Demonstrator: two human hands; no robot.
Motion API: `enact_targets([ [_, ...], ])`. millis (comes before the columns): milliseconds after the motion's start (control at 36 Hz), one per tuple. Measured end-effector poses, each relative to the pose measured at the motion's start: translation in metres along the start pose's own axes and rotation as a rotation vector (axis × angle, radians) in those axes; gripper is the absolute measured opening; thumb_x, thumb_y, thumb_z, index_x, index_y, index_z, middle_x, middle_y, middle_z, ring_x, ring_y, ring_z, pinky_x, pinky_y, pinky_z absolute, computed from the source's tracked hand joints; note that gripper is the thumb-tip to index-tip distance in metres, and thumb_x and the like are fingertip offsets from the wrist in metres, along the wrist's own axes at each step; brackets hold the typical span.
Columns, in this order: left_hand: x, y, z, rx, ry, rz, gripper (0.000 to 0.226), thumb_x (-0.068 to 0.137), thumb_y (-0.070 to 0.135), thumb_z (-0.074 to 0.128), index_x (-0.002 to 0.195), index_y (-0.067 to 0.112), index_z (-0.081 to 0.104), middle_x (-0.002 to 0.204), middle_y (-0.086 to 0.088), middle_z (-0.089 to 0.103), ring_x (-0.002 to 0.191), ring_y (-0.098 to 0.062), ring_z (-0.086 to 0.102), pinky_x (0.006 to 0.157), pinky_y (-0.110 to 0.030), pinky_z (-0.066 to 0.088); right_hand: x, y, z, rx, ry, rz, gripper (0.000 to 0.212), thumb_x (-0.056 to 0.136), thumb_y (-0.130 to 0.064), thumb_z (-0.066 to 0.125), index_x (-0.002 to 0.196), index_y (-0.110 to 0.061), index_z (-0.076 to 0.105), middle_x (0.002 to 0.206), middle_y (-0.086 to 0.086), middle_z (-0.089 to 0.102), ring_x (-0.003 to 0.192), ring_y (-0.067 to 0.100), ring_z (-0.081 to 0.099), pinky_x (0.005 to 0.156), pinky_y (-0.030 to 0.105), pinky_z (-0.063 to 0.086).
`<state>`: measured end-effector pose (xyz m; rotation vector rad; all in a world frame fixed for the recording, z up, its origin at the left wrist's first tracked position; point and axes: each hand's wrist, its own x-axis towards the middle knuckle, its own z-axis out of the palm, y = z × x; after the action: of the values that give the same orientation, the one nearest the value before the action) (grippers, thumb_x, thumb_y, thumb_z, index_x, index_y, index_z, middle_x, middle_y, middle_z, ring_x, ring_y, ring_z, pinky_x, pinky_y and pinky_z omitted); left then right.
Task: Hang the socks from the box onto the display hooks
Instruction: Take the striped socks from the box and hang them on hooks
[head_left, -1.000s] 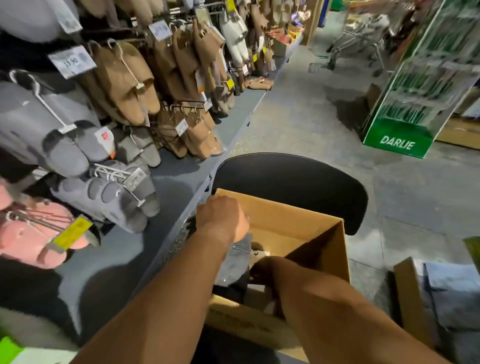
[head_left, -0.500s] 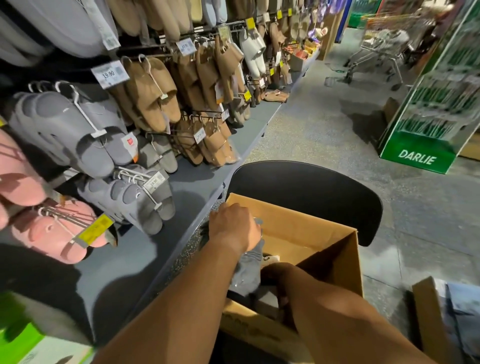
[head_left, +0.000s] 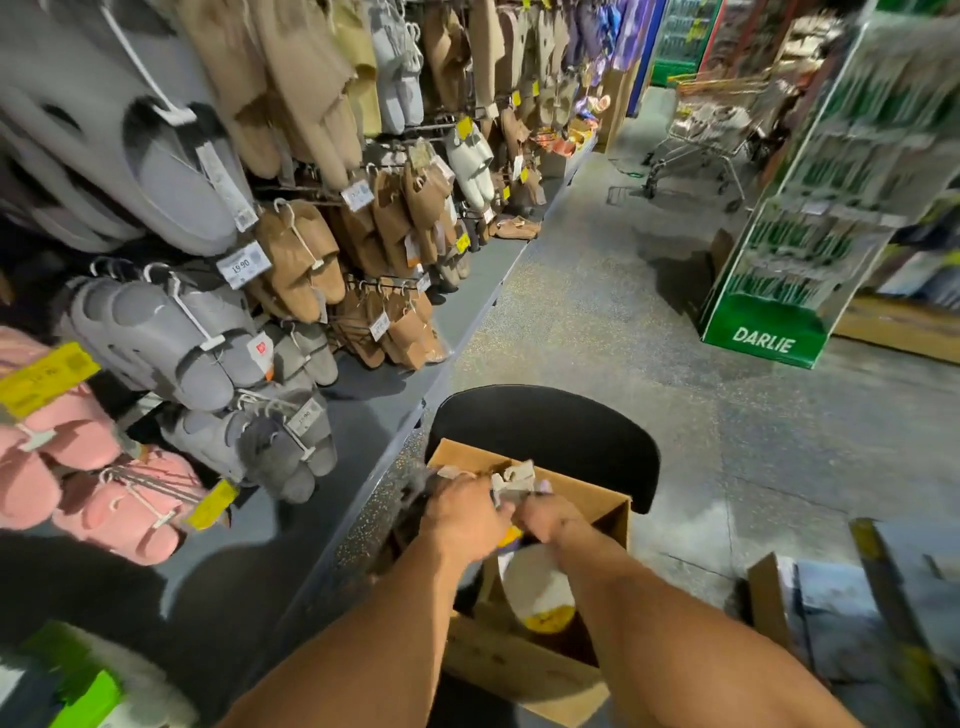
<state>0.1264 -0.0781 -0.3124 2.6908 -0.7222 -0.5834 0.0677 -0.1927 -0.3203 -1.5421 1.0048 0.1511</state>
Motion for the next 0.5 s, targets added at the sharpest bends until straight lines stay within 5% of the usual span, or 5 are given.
enact_targets([
  [111,-0.056,0.037,-0.054,-0.507,-0.182,-0.192,0.083,0.094,0.075,0.035,0.148,0.012,0.042,0.149,-0.014,0.049,0.134,-0.033,0.048,0.111,-0.038,0.037,-0.078,-0.054,-0.031,0.161,-0.01,-0.015,0.031,0.098,-0.017,0.054,0.122,0.001,0.06,0.109,0.014,0.065,0.077,0.02,0.063,0.06,0.019,0.054],
  [167,-0.09,0.057,-0.086,-0.723,-0.158,-0.215,0.096,0.087,0.082,0.038,0.155,0.015,0.032,0.155,-0.01,0.042,0.141,-0.03,0.041,0.114,-0.036,0.032,-0.117,-0.076,-0.041,0.296,-0.051,-0.026,0.035,0.095,-0.025,0.056,0.122,-0.005,0.064,0.106,0.011,0.071,0.08,0.029,0.071,0.067,0.029,0.061],
  [278,-0.145,0.082,-0.137,-0.933,0.083,-0.149,0.06,0.098,0.064,0.042,0.138,0.02,0.05,0.136,-0.002,0.058,0.122,-0.021,0.056,0.103,-0.034,0.044,-0.195,-0.111,-0.049,0.482,-0.173,-0.129,0.03,0.091,-0.017,0.066,0.12,-0.012,0.067,0.108,0.019,0.073,0.098,0.039,0.07,0.09,0.057,0.055],
  [389,-0.195,0.081,-0.179,-0.931,0.456,-0.149,0.028,0.1,0.023,0.038,0.121,0.013,0.053,0.095,-0.014,0.07,0.073,-0.022,0.068,0.062,-0.028,0.052,-0.257,-0.14,-0.032,0.431,-0.174,-0.4,0.024,0.09,-0.036,0.07,0.108,-0.02,0.07,0.1,0.009,0.076,0.094,0.031,0.072,0.091,0.053,0.055],
  [500,-0.265,0.059,-0.214,-0.79,0.673,-0.148,0.048,0.108,0.041,0.029,0.129,0.005,0.052,0.107,0.001,0.058,0.114,-0.03,0.059,0.082,-0.027,0.04,-0.321,-0.158,0.005,0.326,-0.301,-0.6,0.023,0.096,-0.03,0.063,0.118,-0.023,0.064,0.104,0.008,0.074,0.099,0.027,0.071,0.088,0.047,0.058],
])
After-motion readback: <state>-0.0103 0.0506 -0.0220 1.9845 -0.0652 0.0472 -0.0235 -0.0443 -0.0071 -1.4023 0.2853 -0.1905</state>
